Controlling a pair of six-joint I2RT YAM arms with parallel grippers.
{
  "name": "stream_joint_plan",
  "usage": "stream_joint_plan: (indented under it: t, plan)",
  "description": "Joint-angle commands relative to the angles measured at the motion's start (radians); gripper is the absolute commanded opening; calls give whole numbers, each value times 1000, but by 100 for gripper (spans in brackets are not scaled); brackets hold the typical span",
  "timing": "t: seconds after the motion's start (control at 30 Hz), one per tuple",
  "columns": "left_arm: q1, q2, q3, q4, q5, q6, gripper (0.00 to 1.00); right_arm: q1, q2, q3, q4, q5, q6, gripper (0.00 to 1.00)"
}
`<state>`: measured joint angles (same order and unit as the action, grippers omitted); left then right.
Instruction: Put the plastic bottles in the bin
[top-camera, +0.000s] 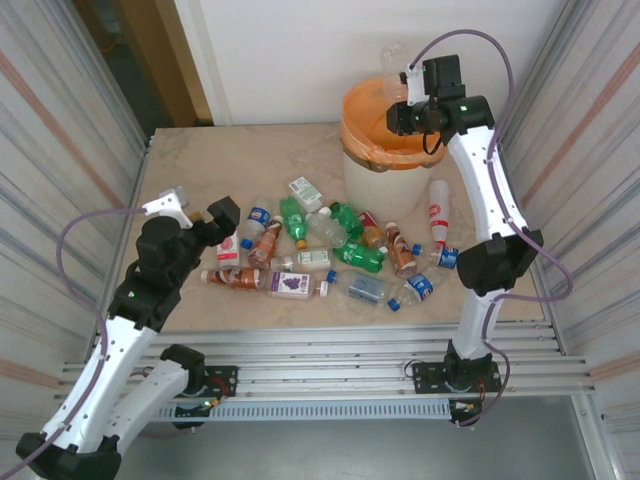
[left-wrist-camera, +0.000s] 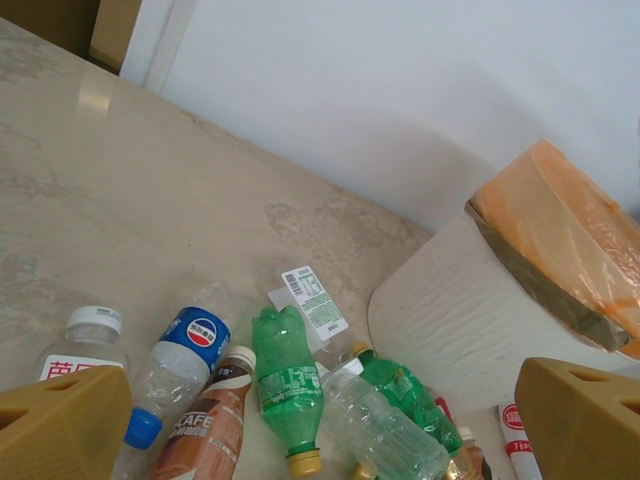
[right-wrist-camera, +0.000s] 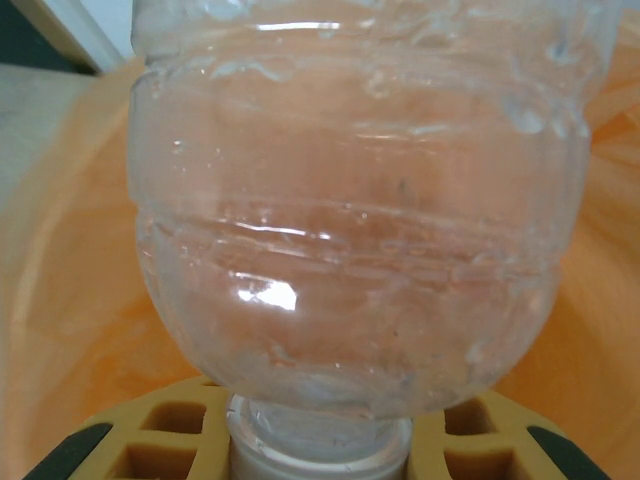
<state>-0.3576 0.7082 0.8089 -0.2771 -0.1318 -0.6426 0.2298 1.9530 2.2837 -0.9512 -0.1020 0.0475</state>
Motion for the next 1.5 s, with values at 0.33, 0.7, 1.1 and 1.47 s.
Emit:
stream_joint_plan:
  t: [0.33,0.7,1.1,1.47]
  plan:
    - [29,46,2,-25,7,23,99,34,77,69,-85,105,-119,62]
    - [32,62,3,-182,-4,4,99,68,42,131,-52,165,-123,85]
    - [23,-4,-243,-284,21,-352,99,85,-181,-67,86,301,-73,99]
    - [-22,124,-361,-140,72,-484,99,88,-538,-538,290,294,27,98]
